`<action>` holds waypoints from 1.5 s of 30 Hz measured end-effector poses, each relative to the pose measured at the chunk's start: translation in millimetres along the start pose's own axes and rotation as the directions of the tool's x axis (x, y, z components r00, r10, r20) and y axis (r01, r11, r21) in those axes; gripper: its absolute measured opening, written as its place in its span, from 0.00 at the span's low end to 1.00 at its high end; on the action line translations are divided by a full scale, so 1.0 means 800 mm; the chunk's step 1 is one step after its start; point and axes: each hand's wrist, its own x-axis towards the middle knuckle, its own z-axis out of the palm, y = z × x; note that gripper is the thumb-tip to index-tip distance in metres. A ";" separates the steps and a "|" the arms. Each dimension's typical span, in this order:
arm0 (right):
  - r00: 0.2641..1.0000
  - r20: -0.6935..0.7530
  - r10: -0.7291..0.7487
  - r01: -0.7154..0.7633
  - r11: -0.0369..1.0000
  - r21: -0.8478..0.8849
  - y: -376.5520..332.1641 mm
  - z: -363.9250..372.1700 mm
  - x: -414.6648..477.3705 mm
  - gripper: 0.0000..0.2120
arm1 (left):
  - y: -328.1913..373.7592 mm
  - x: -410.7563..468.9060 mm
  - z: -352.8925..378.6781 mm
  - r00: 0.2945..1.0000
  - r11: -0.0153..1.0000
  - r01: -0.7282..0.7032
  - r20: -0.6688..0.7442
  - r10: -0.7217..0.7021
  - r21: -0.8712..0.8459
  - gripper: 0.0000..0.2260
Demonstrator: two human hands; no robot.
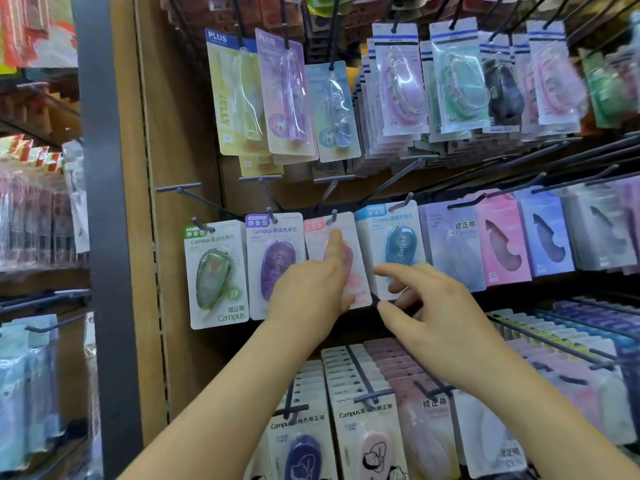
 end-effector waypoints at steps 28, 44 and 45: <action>0.499 0.365 0.786 -0.766 0.597 -0.239 0.215 -0.160 -0.577 0.21 | 0.332 -0.546 0.175 0.780 0.607 0.123 0.454 0.430 -0.785 0.16; -0.138 0.368 0.919 -0.927 0.011 -0.376 0.365 0.071 -1.163 0.23 | 0.515 -1.071 0.435 0.041 0.722 0.614 0.927 0.373 -0.318 0.13; -0.127 0.381 0.916 -0.917 0.038 -0.396 0.384 0.089 -1.194 0.24 | 0.529 -1.102 0.463 0.039 0.728 0.604 0.925 0.378 -0.323 0.14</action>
